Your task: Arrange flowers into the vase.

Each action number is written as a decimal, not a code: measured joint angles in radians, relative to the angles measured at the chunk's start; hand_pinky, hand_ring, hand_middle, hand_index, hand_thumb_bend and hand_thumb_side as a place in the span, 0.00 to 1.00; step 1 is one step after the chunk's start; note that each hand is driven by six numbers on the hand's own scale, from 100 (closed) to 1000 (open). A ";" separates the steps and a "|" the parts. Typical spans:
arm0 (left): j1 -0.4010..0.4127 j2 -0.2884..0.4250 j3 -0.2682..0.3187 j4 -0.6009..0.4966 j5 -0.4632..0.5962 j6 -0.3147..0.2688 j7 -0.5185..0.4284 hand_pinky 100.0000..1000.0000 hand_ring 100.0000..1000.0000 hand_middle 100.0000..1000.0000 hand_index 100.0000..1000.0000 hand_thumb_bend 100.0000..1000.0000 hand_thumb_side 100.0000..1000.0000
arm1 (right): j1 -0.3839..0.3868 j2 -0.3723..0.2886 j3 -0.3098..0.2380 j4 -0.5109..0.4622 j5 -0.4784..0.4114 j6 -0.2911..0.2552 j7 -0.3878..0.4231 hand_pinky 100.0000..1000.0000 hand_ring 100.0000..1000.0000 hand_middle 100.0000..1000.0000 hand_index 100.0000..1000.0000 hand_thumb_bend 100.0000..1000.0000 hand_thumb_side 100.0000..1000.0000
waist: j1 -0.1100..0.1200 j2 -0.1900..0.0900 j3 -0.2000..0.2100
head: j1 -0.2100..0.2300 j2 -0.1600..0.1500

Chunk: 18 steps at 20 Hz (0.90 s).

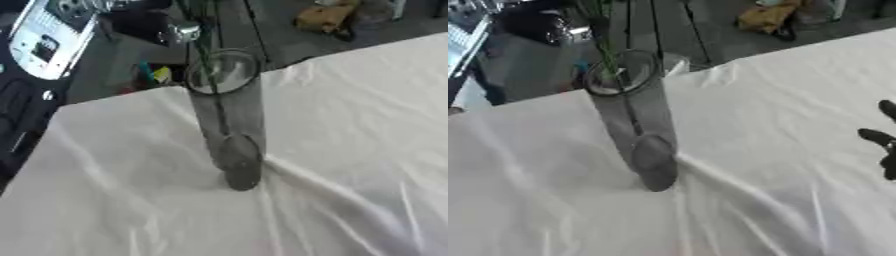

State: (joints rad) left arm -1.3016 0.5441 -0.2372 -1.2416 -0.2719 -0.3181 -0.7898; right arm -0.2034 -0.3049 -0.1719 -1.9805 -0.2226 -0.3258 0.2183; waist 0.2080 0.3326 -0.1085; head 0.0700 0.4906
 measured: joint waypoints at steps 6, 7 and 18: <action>0.000 0.001 0.012 -0.001 -0.049 0.012 -0.012 1.00 1.00 1.00 1.00 0.00 1.00 | -0.001 0.000 0.000 0.000 0.000 0.001 0.000 0.81 1.00 0.22 0.43 0.00 1.00 | 0.000 0.000 0.000 | 0.000 0.000; 0.000 0.001 0.005 -0.001 -0.066 0.007 -0.007 1.00 1.00 1.00 1.00 0.00 1.00 | -0.003 0.000 0.000 0.000 0.000 0.001 0.000 0.81 1.00 0.22 0.43 0.00 1.00 | 0.000 0.001 0.000 | 0.000 0.000; 0.008 0.000 -0.052 0.065 -0.136 -0.082 0.082 1.00 1.00 0.95 0.96 0.00 1.00 | -0.004 0.000 0.001 0.000 0.000 0.003 0.003 0.81 1.00 0.22 0.43 0.00 1.00 | 0.000 0.001 0.000 | 0.001 0.001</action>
State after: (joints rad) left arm -1.2938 0.5442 -0.2888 -1.1762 -0.4083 -0.4004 -0.7075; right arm -0.2074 -0.3048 -0.1710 -1.9805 -0.2224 -0.3229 0.2209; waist 0.2080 0.3333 -0.1088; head 0.0712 0.4914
